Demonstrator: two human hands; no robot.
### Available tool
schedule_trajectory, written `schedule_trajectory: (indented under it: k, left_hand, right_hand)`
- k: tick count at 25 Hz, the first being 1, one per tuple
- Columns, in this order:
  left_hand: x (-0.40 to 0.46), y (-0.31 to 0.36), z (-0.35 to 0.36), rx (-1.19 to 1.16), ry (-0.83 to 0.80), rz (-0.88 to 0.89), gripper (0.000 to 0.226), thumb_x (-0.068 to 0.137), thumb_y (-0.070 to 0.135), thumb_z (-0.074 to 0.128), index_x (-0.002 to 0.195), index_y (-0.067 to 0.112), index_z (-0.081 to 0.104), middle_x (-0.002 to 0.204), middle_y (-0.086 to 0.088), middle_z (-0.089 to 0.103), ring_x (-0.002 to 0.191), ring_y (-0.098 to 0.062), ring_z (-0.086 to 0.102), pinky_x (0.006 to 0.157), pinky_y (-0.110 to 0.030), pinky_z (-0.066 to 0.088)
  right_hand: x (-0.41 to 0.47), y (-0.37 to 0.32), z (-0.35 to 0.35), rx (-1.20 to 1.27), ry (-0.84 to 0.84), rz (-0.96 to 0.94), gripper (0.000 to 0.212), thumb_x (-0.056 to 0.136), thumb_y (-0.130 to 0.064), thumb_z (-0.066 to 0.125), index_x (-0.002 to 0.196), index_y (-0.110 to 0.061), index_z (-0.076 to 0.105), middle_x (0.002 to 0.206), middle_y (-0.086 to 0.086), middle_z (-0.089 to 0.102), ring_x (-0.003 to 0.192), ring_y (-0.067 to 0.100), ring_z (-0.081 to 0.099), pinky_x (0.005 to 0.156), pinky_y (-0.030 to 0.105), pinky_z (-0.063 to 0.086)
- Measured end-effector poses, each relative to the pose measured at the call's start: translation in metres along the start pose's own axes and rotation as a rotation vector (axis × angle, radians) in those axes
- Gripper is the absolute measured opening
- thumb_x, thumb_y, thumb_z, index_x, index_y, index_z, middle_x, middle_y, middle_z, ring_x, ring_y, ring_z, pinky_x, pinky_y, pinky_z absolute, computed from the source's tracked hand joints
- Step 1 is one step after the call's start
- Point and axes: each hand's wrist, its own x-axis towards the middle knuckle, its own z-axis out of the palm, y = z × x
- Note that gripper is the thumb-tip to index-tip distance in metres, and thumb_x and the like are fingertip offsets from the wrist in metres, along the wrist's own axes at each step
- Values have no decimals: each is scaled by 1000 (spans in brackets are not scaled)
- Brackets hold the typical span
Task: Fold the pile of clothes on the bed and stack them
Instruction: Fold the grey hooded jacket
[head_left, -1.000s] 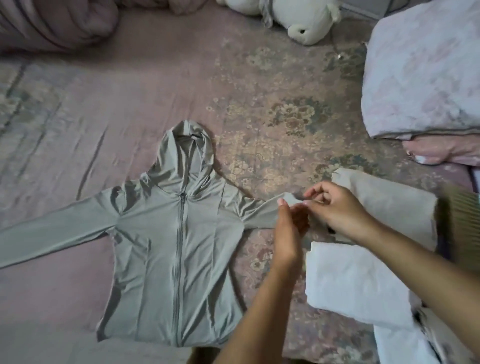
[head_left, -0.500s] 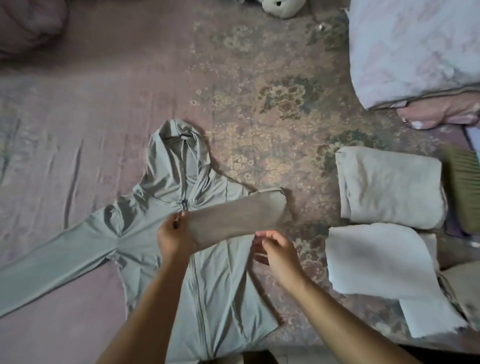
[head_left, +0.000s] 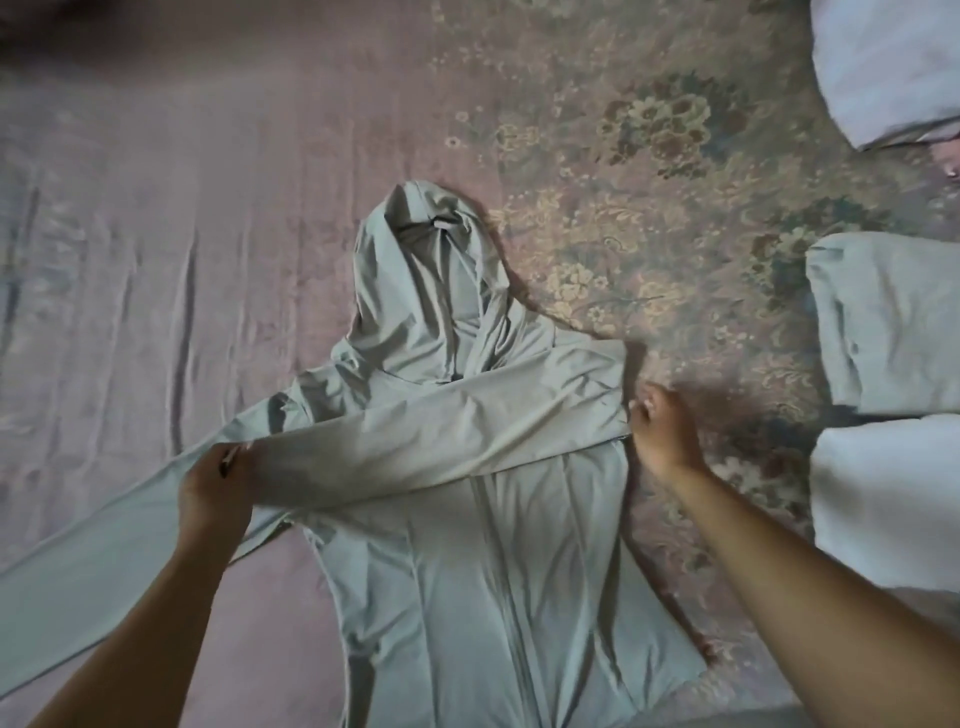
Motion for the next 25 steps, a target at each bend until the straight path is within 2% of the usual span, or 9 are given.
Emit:
schedule_trajectory:
  k: [5,8,11,13,16,19,22,23,25]
  left_hand:
    - [23,-10,23,-56,61,7,15,96,18,49,94,10,61,86,-15,60,84,-31,55,76,-41,43]
    - [29,-13,26,78,147,15,19,96,23,45,100,13,60,94,-17,62,89,-35,56,77,-41,43]
    - [33,-15,23,224,158,-25,24,98,31,42,102,12,56,103,-20,61,94,-39,56,75,-41,40]
    - [28,-12,22,245,153,-14,25,99,30,41,102,9,53,107,-21,60,96,-40,55,73,-41,39]
    - [10,8,24,267,180,55,26,99,27,42,106,5,54,112,-20,55,98,-41,54,75,-44,39]
    - [-9,41,50,207,46,175,29,98,27,45,113,4,53,113,-20,54,99,-40,55,76,-44,41]
    - [-20,53,76,-58,-183,291,43,91,52,44,117,17,48,105,-14,55,92,-35,60,74,-48,53]
    - [-20,48,74,-102,-179,317,44,90,55,41,118,21,47,104,-11,54,91,-32,60,73,-50,54]
    - [-17,24,62,-57,-66,404,35,96,33,42,123,12,50,112,-14,56,97,-31,59,83,-48,51]
  right_hand:
    - [62,-21,21,-44,-29,131,43,94,-35,54,108,4,63,112,27,63,104,40,58,84,38,43]
    - [74,-22,34,-40,19,119,35,95,-28,55,107,3,61,111,27,63,104,41,58,85,40,44]
    - [68,-25,43,-203,174,106,33,95,-25,52,113,2,54,116,29,57,108,44,53,89,45,42]
    - [50,-30,57,-354,312,-68,43,93,-24,46,128,1,45,126,30,48,116,44,45,95,49,35]
    - [4,-34,79,-390,247,-462,58,88,-29,36,141,-6,38,141,28,37,127,44,34,101,54,33]
    - [-34,-35,92,-331,175,-494,58,88,-31,34,138,-2,43,139,30,39,127,42,36,98,53,40]
    - [-64,-45,104,-295,181,-548,51,88,-26,39,131,1,50,131,29,48,120,37,40,98,44,37]
    - [-72,-52,109,-296,153,-592,50,88,-24,40,130,1,51,130,28,50,119,36,42,97,41,35]
    - [-88,-70,125,-293,66,-711,49,88,-22,41,131,0,51,133,25,50,122,34,43,98,40,35]
